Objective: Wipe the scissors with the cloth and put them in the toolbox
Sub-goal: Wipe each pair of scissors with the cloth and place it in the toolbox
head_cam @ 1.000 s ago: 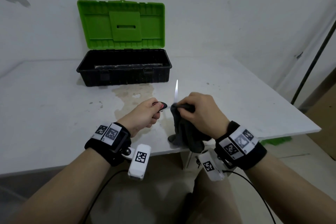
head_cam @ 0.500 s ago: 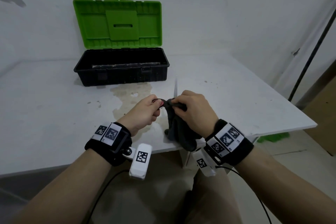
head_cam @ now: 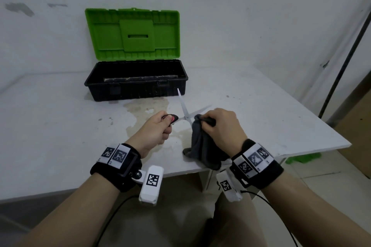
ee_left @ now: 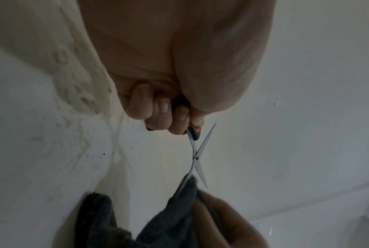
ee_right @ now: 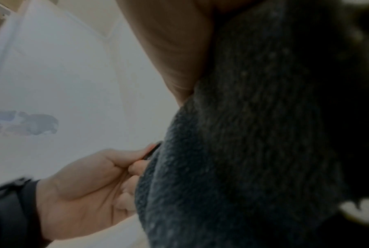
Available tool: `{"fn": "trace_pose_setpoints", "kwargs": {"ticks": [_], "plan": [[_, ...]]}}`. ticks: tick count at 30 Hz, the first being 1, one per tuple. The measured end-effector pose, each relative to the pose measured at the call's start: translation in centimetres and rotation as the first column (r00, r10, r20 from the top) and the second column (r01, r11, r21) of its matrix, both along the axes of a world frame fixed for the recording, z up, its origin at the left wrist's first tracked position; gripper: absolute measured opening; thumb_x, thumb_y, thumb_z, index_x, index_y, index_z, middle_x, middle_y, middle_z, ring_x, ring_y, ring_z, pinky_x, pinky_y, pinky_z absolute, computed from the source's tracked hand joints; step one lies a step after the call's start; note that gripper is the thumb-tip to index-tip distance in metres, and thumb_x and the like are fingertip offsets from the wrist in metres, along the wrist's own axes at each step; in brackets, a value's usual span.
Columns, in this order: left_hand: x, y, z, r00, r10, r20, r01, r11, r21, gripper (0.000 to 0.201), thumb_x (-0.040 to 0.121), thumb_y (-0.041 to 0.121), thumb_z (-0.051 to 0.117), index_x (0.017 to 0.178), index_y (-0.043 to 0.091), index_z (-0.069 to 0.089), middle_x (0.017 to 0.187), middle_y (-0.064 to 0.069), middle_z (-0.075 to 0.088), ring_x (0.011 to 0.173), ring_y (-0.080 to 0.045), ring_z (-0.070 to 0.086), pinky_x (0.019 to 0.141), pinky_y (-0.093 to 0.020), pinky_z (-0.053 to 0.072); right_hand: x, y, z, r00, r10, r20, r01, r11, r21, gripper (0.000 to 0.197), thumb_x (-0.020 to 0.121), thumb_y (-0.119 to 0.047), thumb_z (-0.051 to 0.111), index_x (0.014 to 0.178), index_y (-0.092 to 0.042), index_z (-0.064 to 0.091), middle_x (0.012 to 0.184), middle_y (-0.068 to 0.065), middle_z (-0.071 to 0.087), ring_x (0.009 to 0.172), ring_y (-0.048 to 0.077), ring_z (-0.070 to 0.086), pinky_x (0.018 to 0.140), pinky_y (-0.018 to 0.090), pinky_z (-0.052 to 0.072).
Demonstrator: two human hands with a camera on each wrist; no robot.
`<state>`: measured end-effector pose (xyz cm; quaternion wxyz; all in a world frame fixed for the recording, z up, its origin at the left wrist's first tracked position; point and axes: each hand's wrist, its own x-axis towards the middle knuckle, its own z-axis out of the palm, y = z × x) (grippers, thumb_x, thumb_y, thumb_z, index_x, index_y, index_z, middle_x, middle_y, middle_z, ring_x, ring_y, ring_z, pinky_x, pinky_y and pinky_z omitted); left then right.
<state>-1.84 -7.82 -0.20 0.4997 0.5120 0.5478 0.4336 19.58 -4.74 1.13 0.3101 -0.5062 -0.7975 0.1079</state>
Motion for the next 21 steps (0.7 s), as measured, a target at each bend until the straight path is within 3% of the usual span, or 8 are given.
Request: {"fn": "trace_pose_setpoints", "kwargs": {"ticks": [3,6,8,11,13,16,18,21], "plan": [[-0.5,0.0,0.1,0.998,0.037,0.041,-0.037,0.999,0.009,0.021,0.108,0.024,0.038,0.092,0.016,0.049,0.061,0.006,0.039,0.051,-0.007,0.029,0.048,-0.021,0.022,1.3,0.3,0.2,0.999,-0.047,-0.009,0.047,0.998,-0.034,0.011,0.085,-0.025,0.065,0.089,-0.02,0.075,0.082,-0.003,0.07,0.08,0.014,0.062,0.07,0.025,0.045],[-0.6,0.2,0.4,0.993,0.059,0.098,-0.06,0.998,0.015,0.019,0.108,0.024,0.038,0.097,0.015,0.05,0.062,0.005,0.039,0.051,-0.007,0.029,0.047,-0.02,0.021,2.4,0.6,1.1,0.989,-0.085,-0.12,0.079,0.995,-0.053,0.007,0.082,-0.022,0.069,0.084,-0.021,0.076,0.078,-0.008,0.072,0.076,0.006,0.063,0.067,0.015,0.043],[-0.4,0.4,0.6,0.989,0.064,0.136,-0.068,0.997,0.03,0.018,0.108,0.024,0.039,0.101,0.013,0.05,0.062,0.006,0.039,0.051,-0.007,0.029,0.047,-0.02,0.021,3.0,1.2,1.6,0.978,-0.109,-0.18,0.094,0.991,-0.09,0.005,0.08,-0.023,0.071,0.082,-0.024,0.076,0.077,-0.012,0.072,0.075,0.001,0.063,0.065,0.006,0.042],[-0.1,0.7,0.6,0.984,0.077,0.158,-0.087,0.995,0.056,0.018,0.108,0.025,0.039,0.101,0.013,0.051,0.061,0.007,0.04,0.051,-0.006,0.03,0.046,-0.019,0.022,3.9,2.8,2.1,0.967,-0.147,-0.207,0.127,0.986,-0.11,0.004,0.079,-0.025,0.072,0.081,-0.026,0.075,0.08,-0.013,0.072,0.078,0.001,0.064,0.065,0.002,0.04],[0.1,1.1,0.7,0.981,0.09,0.169,-0.103,0.992,0.068,0.019,0.108,0.025,0.039,0.101,0.013,0.052,0.06,0.008,0.04,0.051,-0.006,0.03,0.045,-0.018,0.023,4.4,4.1,2.5,0.958,-0.172,-0.228,0.147,0.981,-0.123,0.006,0.079,-0.025,0.073,0.084,-0.024,0.076,0.083,-0.011,0.073,0.081,0.003,0.064,0.069,0.006,0.042],[0.4,1.6,1.0,0.974,0.115,0.194,-0.131,0.989,0.075,0.018,0.108,0.024,0.039,0.101,0.013,0.051,0.06,0.008,0.039,0.051,-0.007,0.029,0.044,-0.018,0.024,5.0,6.9,3.1,0.93,-0.185,-0.317,0.146,0.979,-0.142,0.009,0.08,-0.025,0.073,0.087,-0.021,0.077,0.087,-0.006,0.074,0.086,0.009,0.067,0.082,0.023,0.05],[0.6,2.1,1.2,0.969,0.125,0.214,-0.144,0.987,0.075,0.019,0.109,0.024,0.039,0.098,0.014,0.051,0.061,0.006,0.037,0.052,-0.008,0.028,0.044,-0.018,0.022,5.1,8.8,3.4,0.915,-0.197,-0.352,0.157,0.978,-0.141,0.008,0.081,-0.024,0.072,0.088,-0.021,0.076,0.088,-0.004,0.074,0.088,0.011,0.067,0.082,0.024,0.05],[0.6,2.8,1.3,0.963,0.148,0.223,-0.166,0.984,0.063,0.02,0.109,0.023,0.038,0.096,0.014,0.05,0.062,0.005,0.035,0.052,-0.008,0.026,0.045,-0.02,0.02,4.9,11.1,3.2,0.939,-0.222,-0.264,0.196,0.973,-0.123,0.014,0.084,-0.023,0.071,0.097,-0.019,0.074,0.096,0.0,0.073,0.093,0.015,0.064,0.08,0.021,0.043]]}}
